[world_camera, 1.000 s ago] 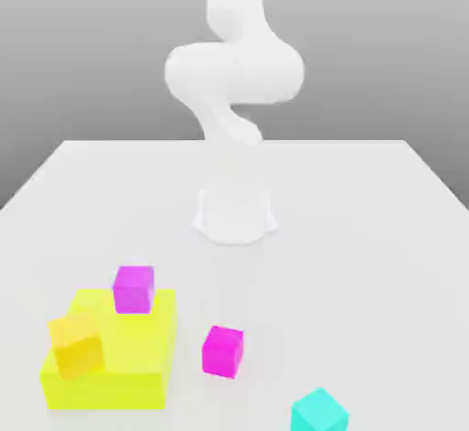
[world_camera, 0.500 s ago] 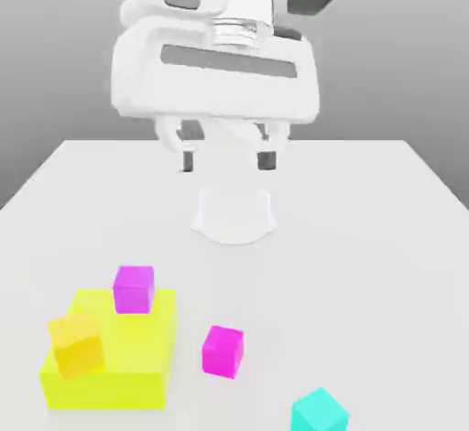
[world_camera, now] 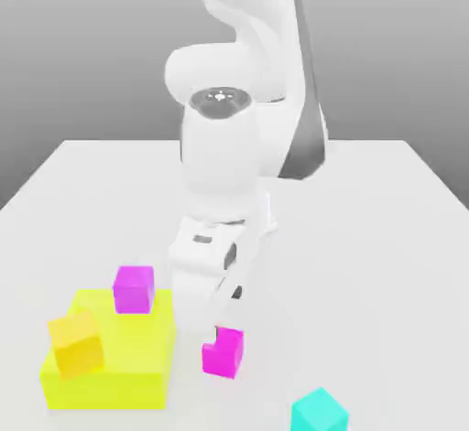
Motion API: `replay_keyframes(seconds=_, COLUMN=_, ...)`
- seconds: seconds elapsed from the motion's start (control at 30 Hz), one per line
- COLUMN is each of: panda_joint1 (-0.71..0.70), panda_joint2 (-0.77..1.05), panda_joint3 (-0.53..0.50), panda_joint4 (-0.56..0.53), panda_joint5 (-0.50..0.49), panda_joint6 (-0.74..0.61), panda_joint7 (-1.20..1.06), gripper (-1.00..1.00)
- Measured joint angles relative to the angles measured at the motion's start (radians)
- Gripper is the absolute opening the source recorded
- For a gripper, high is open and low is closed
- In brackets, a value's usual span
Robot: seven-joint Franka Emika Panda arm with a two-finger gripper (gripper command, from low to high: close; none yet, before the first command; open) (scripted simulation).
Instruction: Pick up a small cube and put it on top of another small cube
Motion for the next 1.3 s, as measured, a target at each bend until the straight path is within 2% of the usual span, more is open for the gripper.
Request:
replay_keyframes(seconds=0.13, panda_joint1=-0.089, panda_joint2=0.143, panda_joint3=0.111, panda_joint4=0.027, panda_joint5=0.097, panda_joint6=0.112, panda_joint7=-0.081, gripper=0.00)
replay_keyframes(seconds=0.17, panda_joint1=-0.112, panda_joint2=0.173, panda_joint3=0.137, panda_joint4=0.032, panda_joint5=0.109, panda_joint6=0.137, panda_joint7=-0.091, gripper=-1.00)
replay_keyframes(seconds=0.4, panda_joint1=-0.116, panda_joint2=0.177, panda_joint3=0.142, panda_joint4=0.033, panda_joint5=0.111, panda_joint6=0.138, panda_joint7=-0.093, gripper=-1.00)
replay_keyframes(seconds=0.63, panda_joint1=-0.049, panda_joint2=-0.041, panda_joint3=0.026, panda_joint4=-0.004, panda_joint5=-0.055, panda_joint6=-0.041, panda_joint7=0.040, gripper=-1.00)
replay_keyframes(seconds=0.87, panda_joint1=-0.142, panda_joint2=-0.101, panda_joint3=-0.041, panda_joint4=0.122, panda_joint5=-0.115, panda_joint6=-0.221, panda_joint7=0.219, gripper=-1.00)
replay_keyframes(seconds=1.2, panda_joint1=-0.274, panda_joint2=-0.150, panda_joint3=-0.120, panda_joint4=0.326, panda_joint5=-0.125, panda_joint6=-0.475, panda_joint7=0.439, gripper=-1.00)
replay_keyframes(seconds=1.3, panda_joint1=-0.337, panda_joint2=-0.100, panda_joint3=-0.108, panda_joint4=0.336, panda_joint5=-0.091, panda_joint6=-0.439, panda_joint7=0.437, gripper=-1.00)
